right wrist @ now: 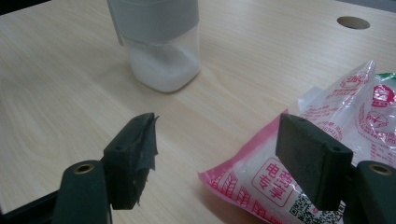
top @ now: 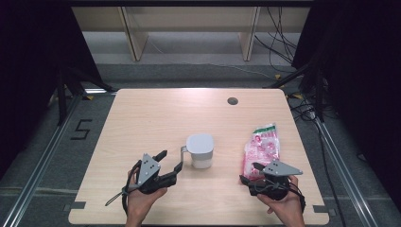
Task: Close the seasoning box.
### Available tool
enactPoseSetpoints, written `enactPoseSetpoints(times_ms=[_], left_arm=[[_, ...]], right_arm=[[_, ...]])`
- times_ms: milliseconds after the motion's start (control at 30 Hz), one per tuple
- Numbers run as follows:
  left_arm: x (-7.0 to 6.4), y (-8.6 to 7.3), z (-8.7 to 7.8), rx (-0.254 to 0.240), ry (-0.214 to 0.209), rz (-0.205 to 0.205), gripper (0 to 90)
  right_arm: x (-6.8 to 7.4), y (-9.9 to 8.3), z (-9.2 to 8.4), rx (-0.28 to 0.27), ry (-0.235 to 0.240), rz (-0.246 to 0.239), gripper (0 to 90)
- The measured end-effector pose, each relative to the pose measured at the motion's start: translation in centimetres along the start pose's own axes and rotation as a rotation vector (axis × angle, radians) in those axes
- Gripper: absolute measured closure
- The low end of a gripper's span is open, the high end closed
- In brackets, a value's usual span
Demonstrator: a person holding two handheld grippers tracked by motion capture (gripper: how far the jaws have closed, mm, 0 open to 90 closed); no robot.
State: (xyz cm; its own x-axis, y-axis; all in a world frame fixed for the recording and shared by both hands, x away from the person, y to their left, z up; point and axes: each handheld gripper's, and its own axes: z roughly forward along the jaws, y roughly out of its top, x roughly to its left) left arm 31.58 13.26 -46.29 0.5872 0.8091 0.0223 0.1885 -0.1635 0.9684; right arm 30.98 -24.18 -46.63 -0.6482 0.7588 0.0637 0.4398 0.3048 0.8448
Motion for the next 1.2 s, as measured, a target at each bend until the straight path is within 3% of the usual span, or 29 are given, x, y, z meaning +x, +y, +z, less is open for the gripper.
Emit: enactPoseSetpoints(times_ms=[133, 233, 267, 400, 500, 600, 767, 933, 1000, 1033, 1067, 1133, 1200], left_arm=[[0.0, -0.4, -0.2, -0.002, 0.003, -0.015, 31.6], [-0.1, -0.7, -0.3, -0.004, 0.001, -0.02, 31.6], [-0.1, -0.8, -0.4, -0.001, 0.005, -0.031, 31.6], [-0.1, -1.2, -0.5, 0.006, -0.005, -0.008, 31.4], [-0.3, -1.5, -0.6, -0.001, -0.01, -0.021, 30.5], [-0.5, -1.9, -0.7, 0.026, -0.007, -0.011, 29.4], [-0.8, -2.3, -0.9, 0.028, -0.011, 0.004, 28.9], [-1.3, -2.4, -1.2, 0.016, -0.008, -0.013, 28.4], [-1.2, -2.3, -1.2, 0.003, -0.024, 0.015, 28.3], [-1.4, -2.3, -1.3, 0.015, -0.013, 0.001, 28.2], [-1.5, -2.4, -1.2, 0.014, -0.013, -0.003, 28.1], [-1.3, -2.5, -1.0, 0.01, -0.025, 0.02, 28.0], [-1.5, -2.6, -1.1, 0.025, -0.014, 0.008, 28.0]], right_arm=[[-0.2, 0.0, 0.1, -0.006, 0.009, -0.031, 30.1], [-0.2, 0.0, 0.1, -0.005, 0.009, -0.029, 30.1], [0.0, 0.0, 0.0, -0.003, 0.003, -0.003, 30.1], [0.0, 0.0, 0.0, -0.002, 0.002, -0.02, 30.1], [-0.1, 0.0, 0.1, 0.001, 0.004, -0.033, 30.1], [-0.2, -0.1, 0.1, 0.001, 0.002, -0.034, 30.0], [0.0, -0.1, 0.3, 0.004, 0.01, -0.028, 28.6], [0.2, -0.2, 0.5, 0.003, 0.023, -0.041, 26.8], [0.2, -0.2, 0.6, 0.002, 0.042, -0.051, 26.8], [0.4, -0.2, 0.5, 0.008, 0.041, -0.025, 26.7], [0.2, -0.2, 0.6, 0.004, 0.044, -0.059, 26.5], [0.2, -0.2, 0.6, 0.013, 0.046, -0.054, 26.2], [0.3, -0.3, 0.6, 0.011, 0.041, -0.054, 26.1]])
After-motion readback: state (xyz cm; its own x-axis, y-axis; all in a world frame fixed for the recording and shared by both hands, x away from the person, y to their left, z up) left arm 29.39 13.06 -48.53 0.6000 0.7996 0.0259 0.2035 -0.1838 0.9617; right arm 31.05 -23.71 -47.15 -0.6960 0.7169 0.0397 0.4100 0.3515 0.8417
